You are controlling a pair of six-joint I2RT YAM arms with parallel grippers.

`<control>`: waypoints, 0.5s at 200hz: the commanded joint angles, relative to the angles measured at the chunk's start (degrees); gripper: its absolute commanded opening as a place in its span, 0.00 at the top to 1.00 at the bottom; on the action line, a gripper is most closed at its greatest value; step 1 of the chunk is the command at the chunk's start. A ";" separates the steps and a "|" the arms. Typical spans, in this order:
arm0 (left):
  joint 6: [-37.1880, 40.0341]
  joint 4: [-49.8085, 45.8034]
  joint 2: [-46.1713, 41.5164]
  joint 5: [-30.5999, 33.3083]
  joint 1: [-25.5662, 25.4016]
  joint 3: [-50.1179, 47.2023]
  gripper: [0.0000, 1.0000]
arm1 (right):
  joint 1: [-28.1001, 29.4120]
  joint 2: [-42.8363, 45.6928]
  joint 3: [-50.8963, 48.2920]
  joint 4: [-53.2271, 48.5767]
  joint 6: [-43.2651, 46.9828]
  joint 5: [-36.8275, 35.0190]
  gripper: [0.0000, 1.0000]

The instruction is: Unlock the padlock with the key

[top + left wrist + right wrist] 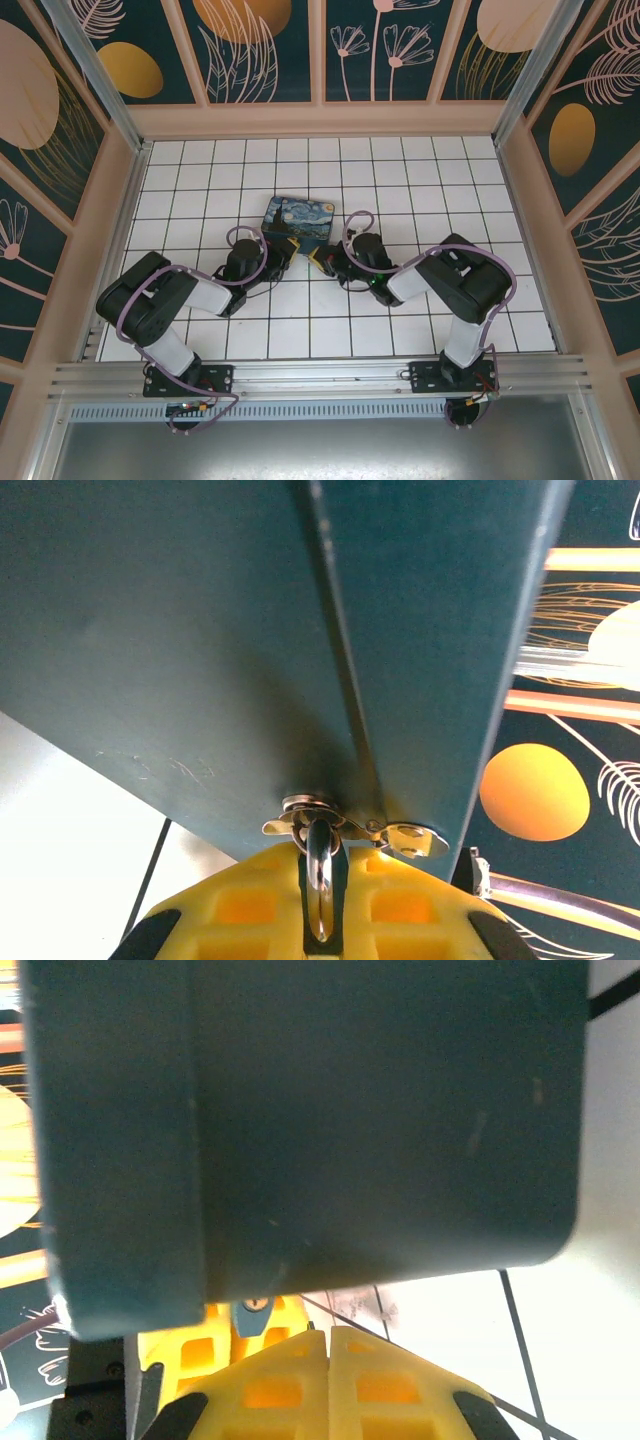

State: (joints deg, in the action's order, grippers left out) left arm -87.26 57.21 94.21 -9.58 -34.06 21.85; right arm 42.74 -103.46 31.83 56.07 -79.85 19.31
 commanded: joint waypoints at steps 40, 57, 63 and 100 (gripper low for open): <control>1.27 3.08 -1.67 0.71 -0.07 -0.26 1.00 | -0.54 -1.24 3.90 -2.22 1.58 0.11 1.00; 1.37 3.05 -1.60 0.71 -0.05 -0.31 1.00 | -0.64 -1.30 4.71 -3.06 1.98 0.20 1.00; 1.38 3.05 -1.58 0.62 -0.11 -0.32 1.00 | -0.72 -1.22 4.88 -3.23 2.06 0.23 1.00; 1.57 3.09 -1.38 0.62 -0.09 -0.55 1.00 | -1.16 -0.81 5.17 -4.11 2.51 0.46 1.00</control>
State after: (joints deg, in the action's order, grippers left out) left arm -87.07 57.23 94.08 -9.58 -34.06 21.74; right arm 42.26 -104.09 35.48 52.45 -79.20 19.53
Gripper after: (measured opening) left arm 0.128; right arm 0.050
